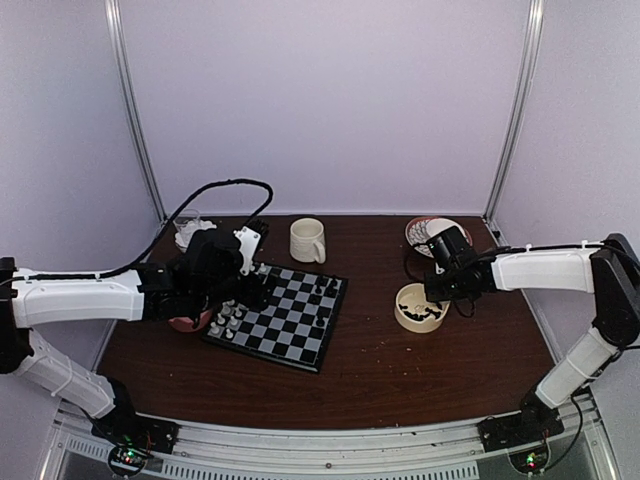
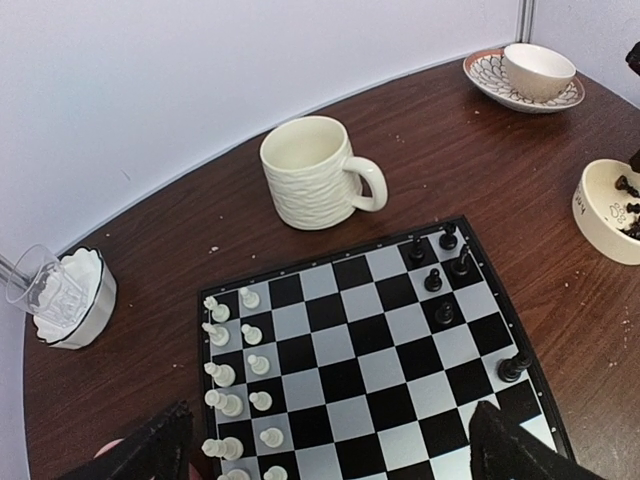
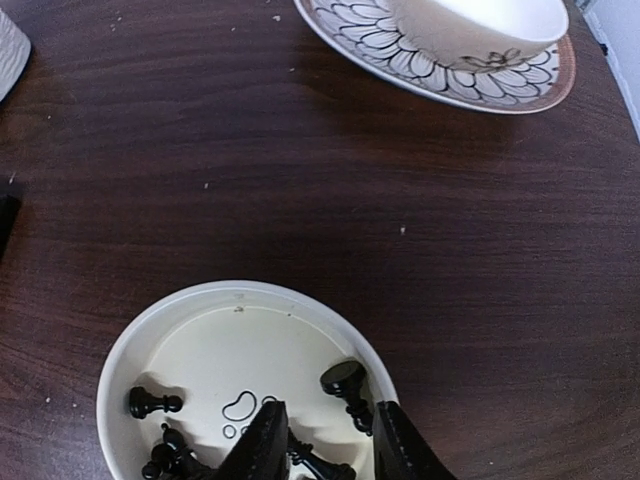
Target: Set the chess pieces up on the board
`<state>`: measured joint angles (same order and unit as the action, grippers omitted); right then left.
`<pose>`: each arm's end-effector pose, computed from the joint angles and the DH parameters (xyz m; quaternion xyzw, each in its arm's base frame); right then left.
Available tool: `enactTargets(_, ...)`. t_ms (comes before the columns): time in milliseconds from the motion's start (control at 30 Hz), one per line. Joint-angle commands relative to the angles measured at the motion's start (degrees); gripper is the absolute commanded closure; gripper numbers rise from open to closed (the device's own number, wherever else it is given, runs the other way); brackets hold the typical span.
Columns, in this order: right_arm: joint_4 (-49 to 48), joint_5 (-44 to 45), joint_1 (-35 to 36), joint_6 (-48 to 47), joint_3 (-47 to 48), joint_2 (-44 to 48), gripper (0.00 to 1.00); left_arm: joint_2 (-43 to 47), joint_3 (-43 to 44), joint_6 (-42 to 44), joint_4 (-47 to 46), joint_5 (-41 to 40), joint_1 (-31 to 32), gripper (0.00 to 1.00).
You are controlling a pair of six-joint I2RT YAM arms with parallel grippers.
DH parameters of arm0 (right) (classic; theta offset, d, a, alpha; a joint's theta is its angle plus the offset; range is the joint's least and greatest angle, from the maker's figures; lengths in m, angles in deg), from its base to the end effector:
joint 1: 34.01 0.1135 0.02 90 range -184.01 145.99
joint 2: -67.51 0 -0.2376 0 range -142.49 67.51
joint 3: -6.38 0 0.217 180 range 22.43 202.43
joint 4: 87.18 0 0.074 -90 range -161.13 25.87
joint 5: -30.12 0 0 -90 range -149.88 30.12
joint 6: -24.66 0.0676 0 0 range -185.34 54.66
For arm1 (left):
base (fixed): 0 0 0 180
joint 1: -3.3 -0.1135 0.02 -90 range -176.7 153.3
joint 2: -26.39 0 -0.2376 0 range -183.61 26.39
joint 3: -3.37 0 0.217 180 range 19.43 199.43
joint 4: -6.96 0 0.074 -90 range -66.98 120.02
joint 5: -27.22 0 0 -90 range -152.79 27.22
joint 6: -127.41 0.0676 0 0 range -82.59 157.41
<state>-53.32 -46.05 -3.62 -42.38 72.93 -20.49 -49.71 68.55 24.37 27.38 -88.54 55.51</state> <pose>0.2610 0.1344 0.1568 -0.0256 0.9479 0.0302 0.3160 0.2017 -0.2121 0.2329 0.1820 0.8373 -0.0938 0.5069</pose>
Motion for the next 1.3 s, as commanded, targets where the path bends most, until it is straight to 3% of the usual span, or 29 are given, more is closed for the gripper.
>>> enactTargets(0, 1.3, -3.3, -0.3, 0.8, 2.4, -1.8, 0.69, -1.6, 0.9, -0.1, -1.2, 0.4, -0.4, 0.05)
enactTargets(633, 9.7, 3.3, -0.5, 3.3, 8.6, -11.5, 0.69, -0.8, 0.9, -0.2, -0.8, 0.3, -0.4, 0.05)
enactTargets(967, 9.1, -0.2, -1.7, 3.8, 9.4, -14.3, 0.72, -1.1, 0.9, -0.2, -0.8, 0.1, -0.4, 0.05)
enactTargets(1267, 7.4, -3.4, -2.7, 2.9, 9.9, -16.0, 0.82, -1.7, 1.1, 0.2, -0.7, -0.4, -0.4, 0.05)
